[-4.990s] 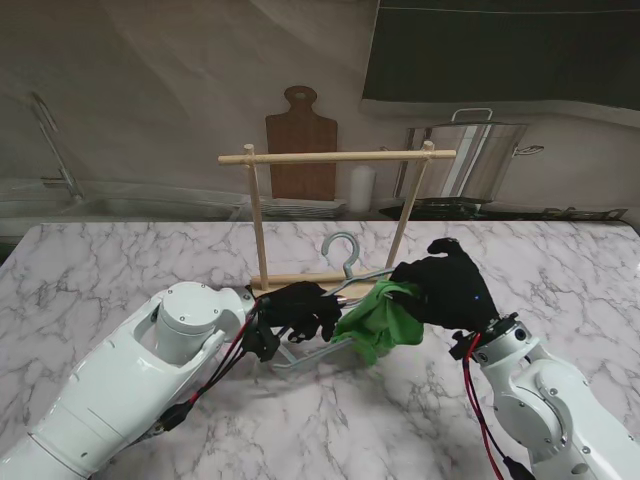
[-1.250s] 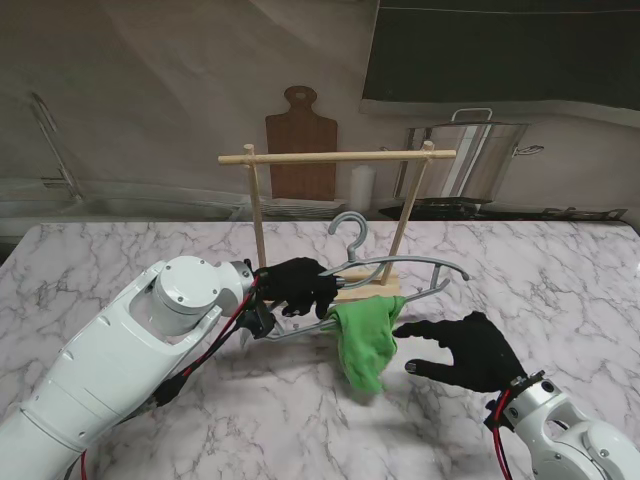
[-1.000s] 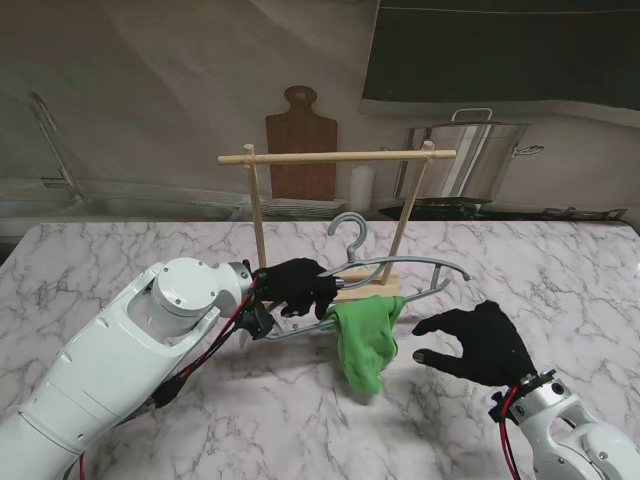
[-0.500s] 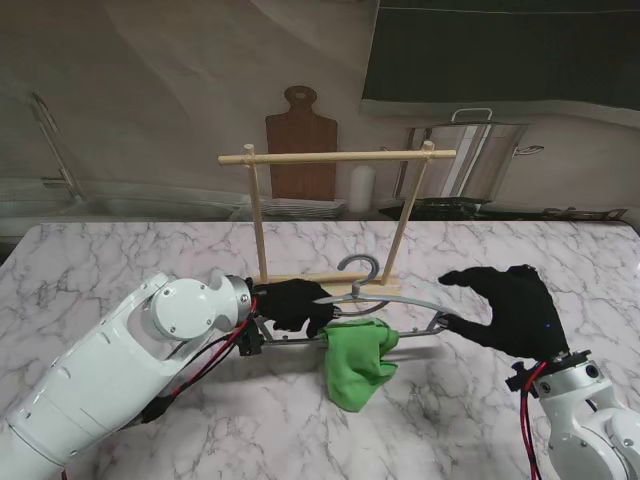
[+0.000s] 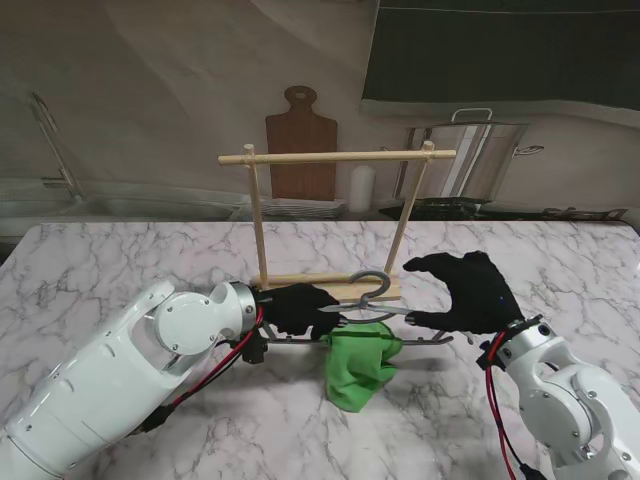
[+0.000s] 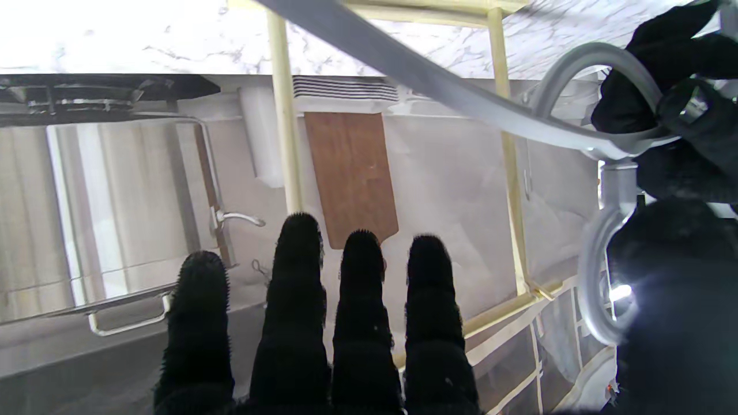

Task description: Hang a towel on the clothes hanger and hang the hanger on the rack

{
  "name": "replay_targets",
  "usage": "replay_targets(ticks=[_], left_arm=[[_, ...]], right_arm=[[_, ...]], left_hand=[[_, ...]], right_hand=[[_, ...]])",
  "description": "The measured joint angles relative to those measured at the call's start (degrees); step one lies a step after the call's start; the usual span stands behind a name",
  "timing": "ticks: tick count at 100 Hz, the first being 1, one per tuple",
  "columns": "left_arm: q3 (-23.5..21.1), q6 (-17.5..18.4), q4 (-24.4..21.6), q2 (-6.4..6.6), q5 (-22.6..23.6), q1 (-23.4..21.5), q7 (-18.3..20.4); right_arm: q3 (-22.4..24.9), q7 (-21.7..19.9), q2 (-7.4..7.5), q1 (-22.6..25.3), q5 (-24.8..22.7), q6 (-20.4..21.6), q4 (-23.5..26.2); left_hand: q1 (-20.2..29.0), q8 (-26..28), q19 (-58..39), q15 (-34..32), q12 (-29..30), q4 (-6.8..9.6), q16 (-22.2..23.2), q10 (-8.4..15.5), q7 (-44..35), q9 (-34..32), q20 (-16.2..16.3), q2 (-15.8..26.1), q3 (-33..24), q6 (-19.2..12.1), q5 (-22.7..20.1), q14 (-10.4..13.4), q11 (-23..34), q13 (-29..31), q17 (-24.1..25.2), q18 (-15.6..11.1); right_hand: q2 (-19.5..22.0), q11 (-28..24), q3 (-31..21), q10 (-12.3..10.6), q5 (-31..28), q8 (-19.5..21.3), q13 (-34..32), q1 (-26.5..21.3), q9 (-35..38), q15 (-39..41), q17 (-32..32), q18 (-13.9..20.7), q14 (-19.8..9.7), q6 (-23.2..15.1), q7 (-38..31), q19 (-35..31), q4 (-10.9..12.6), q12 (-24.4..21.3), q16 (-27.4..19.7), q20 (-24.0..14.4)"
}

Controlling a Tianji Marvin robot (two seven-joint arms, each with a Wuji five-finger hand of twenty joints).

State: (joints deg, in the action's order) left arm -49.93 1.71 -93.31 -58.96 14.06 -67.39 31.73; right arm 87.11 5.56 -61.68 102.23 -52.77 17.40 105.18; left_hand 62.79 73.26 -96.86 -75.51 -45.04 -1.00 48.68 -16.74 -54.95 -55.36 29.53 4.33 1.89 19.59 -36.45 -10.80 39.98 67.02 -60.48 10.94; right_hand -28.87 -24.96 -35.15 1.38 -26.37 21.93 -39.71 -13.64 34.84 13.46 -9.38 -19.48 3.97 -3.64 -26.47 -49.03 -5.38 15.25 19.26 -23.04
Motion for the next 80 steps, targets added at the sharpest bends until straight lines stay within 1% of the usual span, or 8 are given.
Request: replay_targets(ticks=[13,21,46,51,62,67,70,80], left_arm=[[0.22,0.08,-0.24,0.0,0.22,0.0,-0.55],[0.16,0.18,-0.39,-0.02,0.19,-0.11,-0.96],[-0.53,0.7,-0.83,-0.12,0.18,-0.7,-1.58],[-0.51,0.7,-0.83,-0.12,0.14,-0.69,-1.65],[-0.38,0.62,-0.81,-0.17,-0.16,-0.59,-1.93],[-0.19,0.58,-0.72,-0.19,-0.25,-0.43,-1.96],[-0.11,0.53,-0.69,-0.2,-0.26,-0.35,-1.97],[-0.17,0.11,-0.69,-0.4,-0.43,-0.36,-2.6]], right_arm=[[-3.28,1.69,-0.01,-2.04,0.51,-0.02,-1.92],[-4.28,1.96,-0.09,-2.52,0.5,-0.02,-2.24],[-7.36,-0.24,-0.07,-3.95,1.85,-0.83,-2.81],[-7.88,-0.41,-0.06,-4.32,2.07,-0.83,-3.04],[-8.85,-0.56,-0.06,-4.95,2.31,-0.84,-3.46],[-9.18,-0.64,-0.06,-5.15,2.34,-0.86,-3.56],[-9.34,-0.67,-0.06,-5.25,2.34,-0.89,-3.6],[-9.93,-0.7,-0.07,-5.59,2.45,-1.26,-3.85]], left_hand=[[0.0,0.0,0.0,0.04,0.0,0.0,0.0,0.02,0.0,0.0,-0.25,0.0,0.0,-0.03,0.0,0.0,0.0,0.0,0.0,0.0],[0.0,0.0,0.0,0.04,0.0,0.0,0.0,0.02,0.0,0.0,-0.3,0.0,0.0,-0.03,0.0,0.0,0.0,0.0,0.0,0.0],[0.0,0.0,0.0,0.07,0.0,0.0,0.0,0.03,0.0,0.0,-0.4,0.0,0.0,-0.04,0.0,0.0,0.0,0.0,0.0,0.0],[0.0,0.0,0.0,0.07,0.0,0.0,0.0,0.03,0.0,0.0,-0.43,0.0,0.0,-0.05,0.0,0.0,0.0,0.0,0.0,0.0],[0.0,0.0,0.0,0.09,0.0,0.0,0.0,0.03,0.0,0.0,-0.59,0.0,0.0,-0.05,-0.01,0.0,0.0,0.0,0.0,0.0],[0.0,0.0,0.0,0.09,0.0,0.0,0.0,0.03,0.0,0.0,-0.6,0.0,0.0,-0.07,-0.01,0.0,0.0,0.0,0.0,0.0],[0.0,0.0,0.0,0.1,0.0,0.0,0.0,0.03,0.0,0.0,-0.6,0.0,0.0,-0.09,-0.01,0.0,0.0,0.0,0.0,0.0],[0.0,0.0,0.0,0.1,0.0,0.0,0.0,0.04,0.0,0.0,-0.61,0.0,0.0,-0.17,-0.46,0.0,0.0,0.0,0.0,0.0]], right_hand=[[-1.14,-5.51,-0.48,0.05,-4.97,5.42,-6.09,-0.08,5.33,6.27,-2.46,-0.09,-0.74,0.0,-4.02,-1.57,0.0,3.83,4.22,-0.57],[-1.14,-6.64,-0.48,0.07,-7.58,6.93,-7.55,-0.1,7.46,8.61,-3.22,-0.48,-1.15,0.0,-5.15,-2.49,0.0,5.19,5.77,-0.76],[-1.14,-8.97,-0.48,0.09,-9.7,9.29,-9.99,-0.24,11.04,13.55,-4.77,-0.54,-1.21,-0.06,-7.32,-4.87,0.0,8.44,8.48,-1.32],[-1.13,-9.09,-0.48,0.09,-9.7,9.41,-10.69,-2.22,11.19,13.68,-4.89,-0.54,-1.22,-0.54,-7.25,-4.91,0.0,8.56,8.68,-1.33],[-1.08,-9.71,-0.92,0.07,-11.1,11.46,-10.63,-3.88,11.79,14.27,-5.01,-0.54,-1.26,-0.99,-9.62,-4.98,0.0,9.81,8.86,-1.34],[-1.08,-9.91,0.64,0.04,-11.11,12.56,-10.63,-4.07,11.79,14.34,-5.02,-0.54,-1.27,-1.38,-10.83,-5.23,0.0,10.21,8.88,-1.34],[-1.02,-10.41,1.05,0.0,-11.11,13.4,-10.64,-6.22,11.79,14.85,-5.13,-0.54,-1.3,-1.55,-11.58,-5.46,0.0,10.66,8.92,-1.34],[0.83,-12.7,4.94,-0.44,-11.11,15.44,-12.72,-9.81,12.59,16.87,-5.77,-0.54,-1.78,-2.08,-14.06,-6.08,0.01,12.11,9.7,-1.34]])
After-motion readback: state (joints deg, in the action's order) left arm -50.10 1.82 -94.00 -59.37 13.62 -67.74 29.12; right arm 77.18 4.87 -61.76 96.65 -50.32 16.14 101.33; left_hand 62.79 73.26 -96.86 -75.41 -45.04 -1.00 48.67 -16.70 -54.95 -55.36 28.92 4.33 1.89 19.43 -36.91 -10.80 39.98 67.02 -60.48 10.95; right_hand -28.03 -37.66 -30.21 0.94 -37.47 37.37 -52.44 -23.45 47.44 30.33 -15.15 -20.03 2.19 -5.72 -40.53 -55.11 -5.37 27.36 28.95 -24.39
